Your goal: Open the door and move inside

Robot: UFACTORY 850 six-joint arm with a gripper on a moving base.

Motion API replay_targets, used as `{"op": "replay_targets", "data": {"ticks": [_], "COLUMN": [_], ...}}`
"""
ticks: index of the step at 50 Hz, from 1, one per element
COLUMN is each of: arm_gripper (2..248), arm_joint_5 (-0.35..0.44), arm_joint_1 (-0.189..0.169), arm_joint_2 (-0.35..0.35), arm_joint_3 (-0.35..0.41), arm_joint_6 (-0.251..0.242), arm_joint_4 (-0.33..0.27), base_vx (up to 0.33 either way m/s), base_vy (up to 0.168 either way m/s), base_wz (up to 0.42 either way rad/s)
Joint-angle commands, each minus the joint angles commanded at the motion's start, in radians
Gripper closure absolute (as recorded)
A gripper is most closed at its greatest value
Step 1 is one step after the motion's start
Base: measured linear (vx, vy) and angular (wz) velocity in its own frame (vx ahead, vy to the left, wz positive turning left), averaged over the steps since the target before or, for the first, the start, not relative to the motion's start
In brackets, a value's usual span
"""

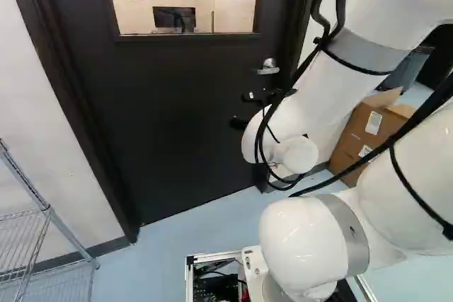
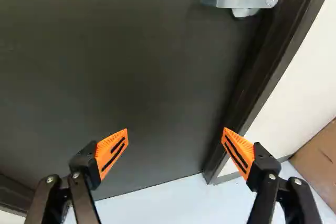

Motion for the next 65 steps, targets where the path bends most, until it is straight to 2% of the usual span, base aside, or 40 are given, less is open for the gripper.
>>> {"op": "replay_targets", "data": {"ticks": [30,65], "arm_gripper": [3,3], "arm_joint_5": [0.000,0.000], "arm_joint_1": [0.000,0.000], "arm_joint_2": [0.015,-0.021], "arm_joint_3": [-0.009,-0.128], "arm_joint_6": [0.000,0.000], "arm_joint_4": [0.000,0.000], "base_vx": [0.008,0.000], "base_vy": [-0.010,0.000], "base_wz": [0.002,0.000]}}
